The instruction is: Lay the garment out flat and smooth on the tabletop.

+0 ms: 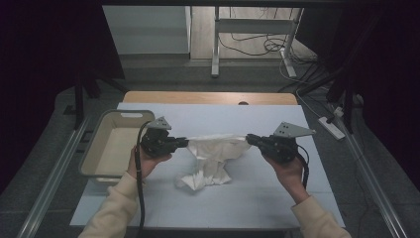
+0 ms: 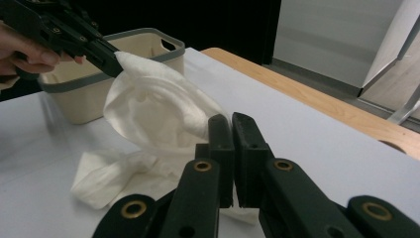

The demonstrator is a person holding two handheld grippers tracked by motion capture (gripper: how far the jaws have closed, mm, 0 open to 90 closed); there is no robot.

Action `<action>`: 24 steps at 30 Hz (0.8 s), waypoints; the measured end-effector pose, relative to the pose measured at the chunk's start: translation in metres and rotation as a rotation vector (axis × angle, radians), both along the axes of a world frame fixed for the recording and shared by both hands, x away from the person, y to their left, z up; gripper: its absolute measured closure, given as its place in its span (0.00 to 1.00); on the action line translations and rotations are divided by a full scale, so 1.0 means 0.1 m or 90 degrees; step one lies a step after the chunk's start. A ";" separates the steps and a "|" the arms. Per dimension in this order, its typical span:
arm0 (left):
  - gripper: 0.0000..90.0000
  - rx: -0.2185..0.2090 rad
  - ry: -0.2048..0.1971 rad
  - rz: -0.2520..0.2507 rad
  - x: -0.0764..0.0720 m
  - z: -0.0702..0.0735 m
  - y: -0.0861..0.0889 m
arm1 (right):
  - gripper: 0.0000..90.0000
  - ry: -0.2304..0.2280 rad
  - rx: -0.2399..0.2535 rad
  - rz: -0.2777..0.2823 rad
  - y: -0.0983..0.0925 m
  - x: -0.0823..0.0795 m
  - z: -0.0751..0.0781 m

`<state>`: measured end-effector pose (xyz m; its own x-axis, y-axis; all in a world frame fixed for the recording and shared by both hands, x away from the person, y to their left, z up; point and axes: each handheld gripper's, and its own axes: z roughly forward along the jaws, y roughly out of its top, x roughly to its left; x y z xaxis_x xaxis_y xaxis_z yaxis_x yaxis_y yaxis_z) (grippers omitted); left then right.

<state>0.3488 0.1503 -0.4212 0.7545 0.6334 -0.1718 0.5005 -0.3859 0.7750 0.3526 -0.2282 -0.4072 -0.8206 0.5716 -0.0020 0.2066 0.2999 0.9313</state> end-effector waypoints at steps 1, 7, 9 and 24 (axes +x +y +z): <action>0.95 0.000 0.000 0.000 0.00 0.00 0.00 | 0.97 -0.001 -0.003 -0.001 0.01 0.03 0.02; 0.95 -0.013 0.004 0.018 0.24 0.14 0.07 | 0.97 -0.010 -0.005 -0.012 0.10 0.25 0.18; 0.95 -0.017 0.008 0.028 0.32 0.17 0.08 | 0.97 -0.009 -0.007 -0.017 0.14 0.35 0.23; 0.66 -0.005 0.105 0.130 0.84 -0.18 0.03 | 0.56 0.067 -0.060 -0.123 0.43 1.16 -0.10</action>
